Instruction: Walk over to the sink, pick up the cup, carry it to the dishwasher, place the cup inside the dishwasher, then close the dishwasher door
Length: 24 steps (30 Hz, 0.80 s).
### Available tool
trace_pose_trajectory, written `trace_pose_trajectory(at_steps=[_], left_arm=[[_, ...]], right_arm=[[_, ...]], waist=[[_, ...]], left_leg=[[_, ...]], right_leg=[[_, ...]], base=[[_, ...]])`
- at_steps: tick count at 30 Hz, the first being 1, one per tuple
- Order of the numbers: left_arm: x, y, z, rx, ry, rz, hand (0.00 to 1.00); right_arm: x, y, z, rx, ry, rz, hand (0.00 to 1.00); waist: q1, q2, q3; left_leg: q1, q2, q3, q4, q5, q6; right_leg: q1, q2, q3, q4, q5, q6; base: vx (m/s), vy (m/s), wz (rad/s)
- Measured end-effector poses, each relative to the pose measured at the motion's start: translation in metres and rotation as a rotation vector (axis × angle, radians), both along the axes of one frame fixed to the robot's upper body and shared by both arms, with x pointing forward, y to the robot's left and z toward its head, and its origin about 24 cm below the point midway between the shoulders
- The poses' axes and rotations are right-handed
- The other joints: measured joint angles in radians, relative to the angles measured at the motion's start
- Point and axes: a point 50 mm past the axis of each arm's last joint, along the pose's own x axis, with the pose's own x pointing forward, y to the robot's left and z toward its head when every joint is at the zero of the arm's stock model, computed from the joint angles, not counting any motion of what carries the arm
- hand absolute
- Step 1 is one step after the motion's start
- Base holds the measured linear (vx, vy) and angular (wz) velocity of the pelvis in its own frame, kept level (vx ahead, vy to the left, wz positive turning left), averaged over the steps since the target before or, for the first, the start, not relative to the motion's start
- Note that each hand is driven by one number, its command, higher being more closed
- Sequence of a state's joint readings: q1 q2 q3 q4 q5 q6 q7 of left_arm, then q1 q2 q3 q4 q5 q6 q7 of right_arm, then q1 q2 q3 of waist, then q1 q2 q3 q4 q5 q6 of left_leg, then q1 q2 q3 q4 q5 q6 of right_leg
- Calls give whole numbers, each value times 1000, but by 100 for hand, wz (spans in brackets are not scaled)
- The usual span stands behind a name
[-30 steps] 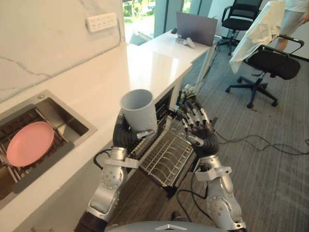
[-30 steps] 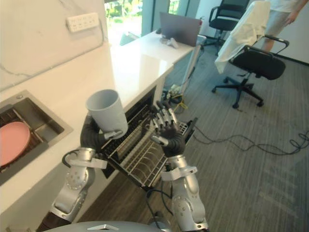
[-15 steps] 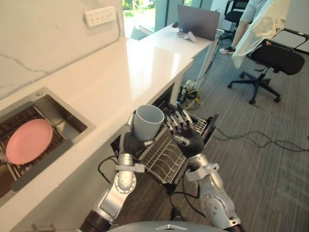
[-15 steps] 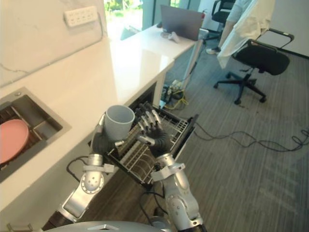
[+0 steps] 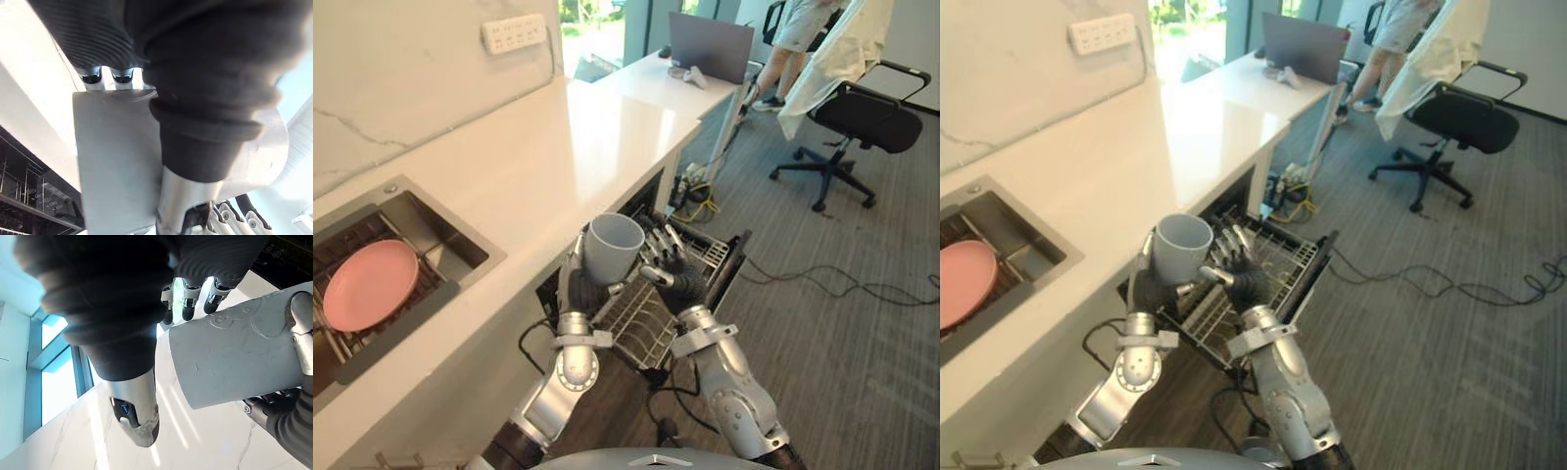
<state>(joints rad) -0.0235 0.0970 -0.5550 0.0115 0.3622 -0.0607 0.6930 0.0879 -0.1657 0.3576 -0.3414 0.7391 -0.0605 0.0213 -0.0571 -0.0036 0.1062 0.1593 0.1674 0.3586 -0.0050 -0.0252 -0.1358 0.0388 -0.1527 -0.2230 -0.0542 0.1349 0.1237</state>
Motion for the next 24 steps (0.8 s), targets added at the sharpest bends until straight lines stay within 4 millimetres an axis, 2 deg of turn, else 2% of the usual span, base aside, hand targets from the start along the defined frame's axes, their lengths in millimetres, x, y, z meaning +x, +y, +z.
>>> trace_pose_trajectory(at_steps=[16,24], left_arm=[[0,-14,6,-5,-21,-4,100],[1,-23,13,-4,-50,-42,100]], right_arm=[[2,15,-3,-22,115,-88,0],[12,17,2,-64,112,-141,0]], waist=[[24,-3,0],[33,-8,-5]], left_leg=[[30,-6,-4,-17,2,2],[33,-16,-11,-17,4,4]], right_leg=[[14,-7,-4,28,-24,6],[16,-19,-8,41,-28,11]], base=[[1,1,0],[1,3,1]])
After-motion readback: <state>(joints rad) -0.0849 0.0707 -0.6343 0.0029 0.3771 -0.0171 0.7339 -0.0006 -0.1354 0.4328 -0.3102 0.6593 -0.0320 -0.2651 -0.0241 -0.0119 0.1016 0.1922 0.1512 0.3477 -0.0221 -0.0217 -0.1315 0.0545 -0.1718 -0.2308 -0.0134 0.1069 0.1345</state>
